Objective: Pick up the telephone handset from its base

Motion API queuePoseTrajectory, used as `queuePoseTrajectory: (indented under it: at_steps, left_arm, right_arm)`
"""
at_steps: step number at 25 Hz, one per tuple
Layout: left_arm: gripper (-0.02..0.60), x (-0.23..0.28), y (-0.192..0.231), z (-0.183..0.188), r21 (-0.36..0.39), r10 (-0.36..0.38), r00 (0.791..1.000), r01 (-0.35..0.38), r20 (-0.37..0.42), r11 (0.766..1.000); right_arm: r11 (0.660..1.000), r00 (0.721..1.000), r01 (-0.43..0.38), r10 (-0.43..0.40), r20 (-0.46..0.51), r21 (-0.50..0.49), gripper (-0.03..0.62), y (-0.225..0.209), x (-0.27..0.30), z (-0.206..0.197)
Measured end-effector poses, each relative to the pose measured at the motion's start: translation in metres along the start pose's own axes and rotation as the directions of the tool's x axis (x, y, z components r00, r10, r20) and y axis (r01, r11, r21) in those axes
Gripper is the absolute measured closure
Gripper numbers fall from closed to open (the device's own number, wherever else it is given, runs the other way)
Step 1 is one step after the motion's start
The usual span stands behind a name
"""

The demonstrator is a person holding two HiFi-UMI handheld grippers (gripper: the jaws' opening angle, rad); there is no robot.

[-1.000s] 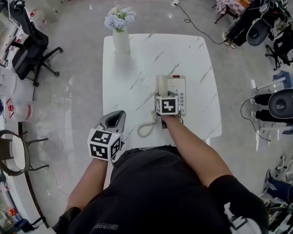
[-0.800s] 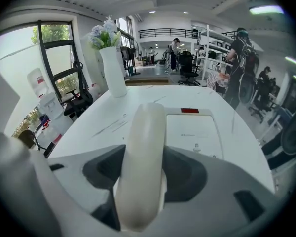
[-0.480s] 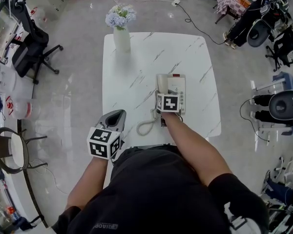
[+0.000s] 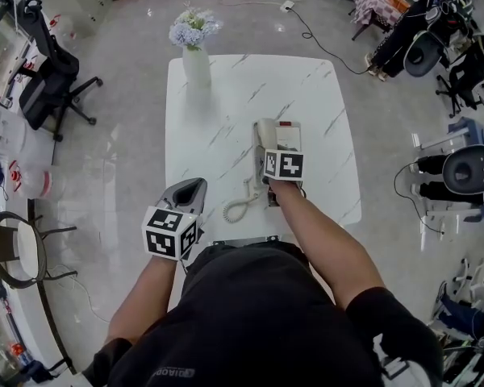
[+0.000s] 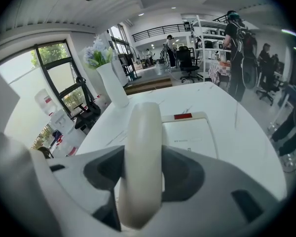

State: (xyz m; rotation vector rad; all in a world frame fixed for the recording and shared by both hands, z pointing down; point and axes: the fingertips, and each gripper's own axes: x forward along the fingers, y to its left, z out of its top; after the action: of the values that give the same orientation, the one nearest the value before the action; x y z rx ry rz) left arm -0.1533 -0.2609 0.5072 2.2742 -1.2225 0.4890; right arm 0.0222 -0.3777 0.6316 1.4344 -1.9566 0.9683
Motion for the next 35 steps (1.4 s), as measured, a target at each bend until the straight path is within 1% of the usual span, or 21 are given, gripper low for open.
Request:
queuePoseTrajectory:
  at_steps: [3, 7, 9, 11, 13, 15, 21, 26, 29, 35]
  left_arm:
    - [0.579, 0.003, -0.006, 0.001, 0.005, -0.003, 1.0, 0.003, -0.001, 1.0]
    - [0.579, 0.011, -0.018, 0.005, 0.008, -0.018, 1.0, 0.018, 0.002, 1.0]
    - [0.58, 0.016, -0.023, 0.008, 0.011, -0.025, 1.0, 0.025, 0.006, 1.0]
    - [0.58, 0.02, -0.027, 0.012, 0.016, -0.028, 1.0, 0.028, 0.01, 0.999]
    - [0.58, 0.023, -0.032, 0.016, 0.02, -0.031, 0.999, 0.031, 0.015, 0.999]
    - [0.58, 0.026, -0.037, 0.019, 0.024, -0.033, 0.999, 0.033, 0.018, 0.999]
    - [0.58, 0.032, -0.053, 0.031, 0.04, -0.036, 0.999, 0.035, 0.033, 0.999]
    - [0.58, 0.036, -0.065, 0.041, 0.056, -0.041, 0.998, 0.038, 0.047, 0.998]
    - [0.578, 0.036, -0.071, 0.045, 0.064, -0.041, 0.998, 0.037, 0.054, 0.997]
    - [0.58, 0.034, -0.078, 0.05, 0.071, -0.036, 0.997, 0.032, 0.065, 0.997]
  right_arm:
    - [0.998, 0.998, -0.053, 0.052, 0.024, 0.034, 0.382, 0.004, -0.015, 0.006]
    - [0.98, 0.986, -0.162, 0.155, 0.068, 0.113, 0.382, 0.012, -0.043, 0.014]
    - [0.965, 0.971, -0.225, 0.212, 0.109, 0.131, 0.382, 0.02, -0.06, 0.022]
    - [0.949, 0.95, -0.289, 0.267, 0.16, 0.13, 0.382, 0.027, -0.08, 0.033]
    - [0.937, 0.928, -0.333, 0.307, 0.213, 0.103, 0.382, 0.033, -0.1, 0.045]
    - [0.93, 0.908, -0.36, 0.333, 0.254, 0.067, 0.382, 0.035, -0.119, 0.055]
    - [0.925, 0.873, -0.378, 0.367, 0.323, -0.028, 0.382, 0.028, -0.166, 0.069]
    - [0.92, 0.849, -0.388, 0.381, 0.366, -0.057, 0.382, 0.01, -0.192, 0.07]
    - [0.919, 0.843, -0.388, 0.387, 0.372, -0.078, 0.382, 0.0, -0.206, 0.066]
    - [0.927, 0.835, -0.348, 0.375, 0.402, -0.141, 0.382, -0.015, -0.232, 0.064]
